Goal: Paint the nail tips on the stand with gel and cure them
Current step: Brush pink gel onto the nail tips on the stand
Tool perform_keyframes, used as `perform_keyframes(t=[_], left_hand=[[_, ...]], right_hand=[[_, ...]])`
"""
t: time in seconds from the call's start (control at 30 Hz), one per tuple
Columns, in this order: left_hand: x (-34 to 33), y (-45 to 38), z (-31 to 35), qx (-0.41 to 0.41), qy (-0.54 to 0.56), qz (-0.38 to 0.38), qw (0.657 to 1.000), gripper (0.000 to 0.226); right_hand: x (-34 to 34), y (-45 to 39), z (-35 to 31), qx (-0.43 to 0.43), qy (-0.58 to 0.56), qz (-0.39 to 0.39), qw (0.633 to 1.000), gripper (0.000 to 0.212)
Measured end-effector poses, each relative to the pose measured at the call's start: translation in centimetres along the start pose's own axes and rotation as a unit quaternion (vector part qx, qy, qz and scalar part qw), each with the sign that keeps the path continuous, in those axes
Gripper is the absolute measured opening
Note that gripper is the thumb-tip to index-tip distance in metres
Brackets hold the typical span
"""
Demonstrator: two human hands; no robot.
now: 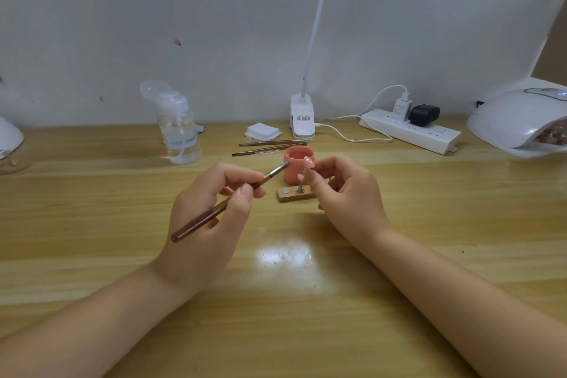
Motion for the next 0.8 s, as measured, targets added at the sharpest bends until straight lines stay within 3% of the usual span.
perform_keyframes(t=[0.17, 0.33, 0.47, 0.63, 0.8], left_hand=[[0.0, -0.3, -1.2, 0.071, 0.037, 0.037, 0.996, 0.017], [-0.2, -0.5, -2.0, 0.050, 0.019, 0.033, 0.998, 0.012], [-0.6, -0.6, -2.7, 0.056, 0.005, -0.031, 0.998, 0.015], [-1.6, -0.8, -3.5, 0.074, -0.005, -0.159, 0.985, 0.037], [-3.0, -0.6, -3.9, 0.112, -0.022, -0.218, 0.969, 0.049]], right_hand=[[0.0, 0.3, -0.8, 0.048, 0.000, 0.010, 0.999, 0.009], [0.0, 0.5, -1.4, 0.091, -0.013, 0.019, 0.996, 0.008], [-0.1, 0.6, -1.3, 0.113, -0.004, 0.014, 0.993, 0.011], [-0.3, 0.6, -0.8, 0.106, 0.015, 0.001, 0.994, 0.013], [-0.5, 0.5, -0.2, 0.066, 0.012, -0.004, 0.998, 0.010]])
Point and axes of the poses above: each hand's wrist, its own y-axis away from the middle knuckle, its own x-axis out of the back of the hand, z = x × y, the point moved 3 cm from there along -y, towards the middle knuckle, and after that the axes turned 13 degrees about z, right-handed, at the moved point
